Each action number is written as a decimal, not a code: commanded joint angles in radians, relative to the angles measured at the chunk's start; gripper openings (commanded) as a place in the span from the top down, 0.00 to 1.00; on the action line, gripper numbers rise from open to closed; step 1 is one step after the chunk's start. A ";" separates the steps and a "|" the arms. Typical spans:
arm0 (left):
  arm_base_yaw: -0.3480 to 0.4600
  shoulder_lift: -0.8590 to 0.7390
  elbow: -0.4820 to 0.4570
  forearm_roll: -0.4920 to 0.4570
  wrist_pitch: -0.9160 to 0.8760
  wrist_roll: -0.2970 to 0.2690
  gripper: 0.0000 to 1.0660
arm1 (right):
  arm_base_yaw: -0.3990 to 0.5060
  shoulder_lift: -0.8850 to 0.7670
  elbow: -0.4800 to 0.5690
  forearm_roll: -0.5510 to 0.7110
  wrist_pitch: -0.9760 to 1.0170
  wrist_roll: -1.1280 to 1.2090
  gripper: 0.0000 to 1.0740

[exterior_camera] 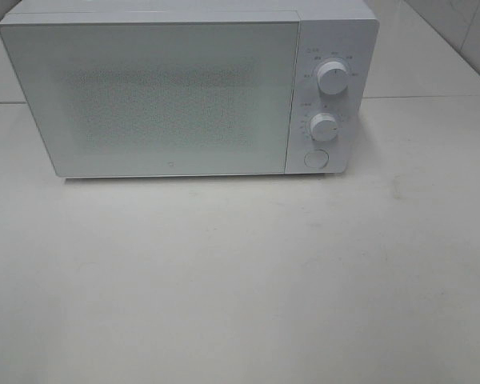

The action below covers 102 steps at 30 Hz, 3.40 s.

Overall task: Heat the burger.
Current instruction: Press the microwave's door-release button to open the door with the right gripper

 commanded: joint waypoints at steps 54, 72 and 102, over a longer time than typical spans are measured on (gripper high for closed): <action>0.002 -0.005 0.004 -0.007 0.003 -0.005 0.08 | -0.106 0.146 0.075 -0.021 -0.493 -0.009 0.29; 0.002 -0.005 0.004 -0.007 0.003 -0.005 0.08 | -0.106 0.543 0.075 -0.024 -0.832 -0.008 0.29; 0.002 -0.005 0.004 -0.007 0.003 -0.005 0.08 | -0.106 1.005 0.395 0.036 -2.008 -0.104 0.29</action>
